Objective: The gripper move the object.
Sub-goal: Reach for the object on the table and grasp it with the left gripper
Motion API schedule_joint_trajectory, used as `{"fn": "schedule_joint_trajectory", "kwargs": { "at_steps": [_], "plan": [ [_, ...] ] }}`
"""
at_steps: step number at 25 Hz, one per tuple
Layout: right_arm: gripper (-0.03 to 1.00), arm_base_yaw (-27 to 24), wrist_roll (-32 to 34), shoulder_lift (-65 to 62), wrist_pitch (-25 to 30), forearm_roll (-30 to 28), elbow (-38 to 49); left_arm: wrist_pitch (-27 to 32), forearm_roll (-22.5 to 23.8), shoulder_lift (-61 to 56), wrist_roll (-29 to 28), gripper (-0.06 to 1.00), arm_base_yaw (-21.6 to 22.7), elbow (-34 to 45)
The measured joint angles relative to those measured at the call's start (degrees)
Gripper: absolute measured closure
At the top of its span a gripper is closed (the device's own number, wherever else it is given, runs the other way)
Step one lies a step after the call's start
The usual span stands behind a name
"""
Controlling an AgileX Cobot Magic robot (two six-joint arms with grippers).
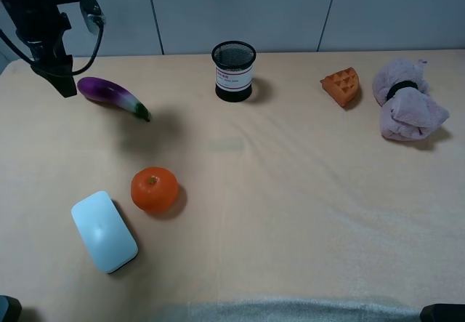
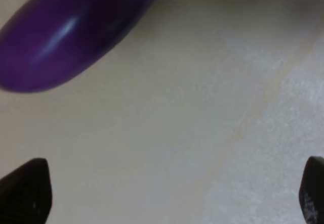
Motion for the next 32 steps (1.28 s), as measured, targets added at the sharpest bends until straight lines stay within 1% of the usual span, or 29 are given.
{"fn": "schedule_joint_trajectory", "kwargs": {
  "at_steps": [8,14,21,25,32],
  "plan": [
    [0.28,0.0,0.0,0.0,0.0,0.0,0.0,-5.1,0.0,3.4,4.4,-0.03,0.0,0.0],
    [0.28,0.0,0.0,0.0,0.0,0.0,0.0,-8.7,0.0,6.0,8.8,-0.03,-1.1,-0.9],
    [0.28,0.0,0.0,0.0,0.0,0.0,0.0,-9.3,-0.2,10.2,11.0,-0.03,-1.9,-5.0],
    [0.28,0.0,0.0,0.0,0.0,0.0,0.0,-10.2,-0.6,12.3,13.1,-0.03,-2.0,-6.1],
    [0.28,0.0,0.0,0.0,0.0,0.0,0.0,-12.2,-0.9,15.6,14.5,-0.03,-2.0,-7.8]
  ]
}}
